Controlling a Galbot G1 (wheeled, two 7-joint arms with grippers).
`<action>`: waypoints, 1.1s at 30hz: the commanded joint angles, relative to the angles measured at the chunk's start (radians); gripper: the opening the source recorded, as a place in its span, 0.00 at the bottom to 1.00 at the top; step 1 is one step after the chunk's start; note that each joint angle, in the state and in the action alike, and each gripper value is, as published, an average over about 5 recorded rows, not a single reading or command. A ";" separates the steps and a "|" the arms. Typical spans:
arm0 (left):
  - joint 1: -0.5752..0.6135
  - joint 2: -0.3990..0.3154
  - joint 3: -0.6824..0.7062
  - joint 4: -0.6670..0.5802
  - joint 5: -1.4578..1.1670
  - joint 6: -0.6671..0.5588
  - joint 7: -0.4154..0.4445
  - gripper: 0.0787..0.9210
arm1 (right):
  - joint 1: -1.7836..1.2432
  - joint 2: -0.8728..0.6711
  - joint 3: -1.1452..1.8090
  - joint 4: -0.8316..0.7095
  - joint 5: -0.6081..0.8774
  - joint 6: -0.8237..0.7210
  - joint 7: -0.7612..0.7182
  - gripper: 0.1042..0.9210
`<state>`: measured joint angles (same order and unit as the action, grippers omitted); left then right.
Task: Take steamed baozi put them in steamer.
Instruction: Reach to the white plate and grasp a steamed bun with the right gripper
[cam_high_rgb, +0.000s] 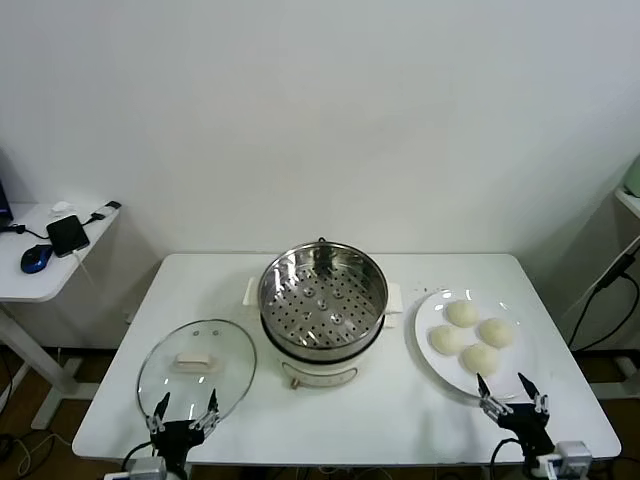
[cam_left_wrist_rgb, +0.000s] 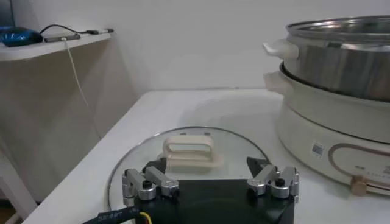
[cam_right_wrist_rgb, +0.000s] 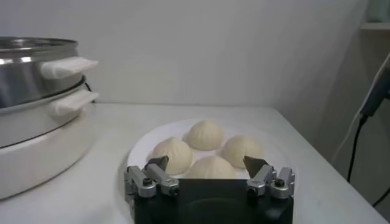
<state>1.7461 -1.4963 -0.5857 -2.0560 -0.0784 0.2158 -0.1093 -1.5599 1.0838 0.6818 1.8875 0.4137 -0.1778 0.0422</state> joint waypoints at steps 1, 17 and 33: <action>-0.001 0.006 0.007 -0.003 -0.002 0.001 -0.004 0.88 | 0.397 -0.185 -0.066 -0.102 -0.023 -0.197 0.010 0.88; -0.020 0.012 0.017 0.011 -0.005 0.001 -0.008 0.88 | 1.566 -0.676 -1.243 -0.725 -0.267 0.276 -1.165 0.88; -0.036 0.002 0.016 0.049 -0.005 -0.007 -0.009 0.88 | 2.056 -0.371 -2.094 -0.995 -0.233 0.264 -1.305 0.88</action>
<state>1.7166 -1.4918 -0.5705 -2.0209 -0.0829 0.2104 -0.1186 0.2181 0.6245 -0.9120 1.0679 0.1699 0.0600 -1.1234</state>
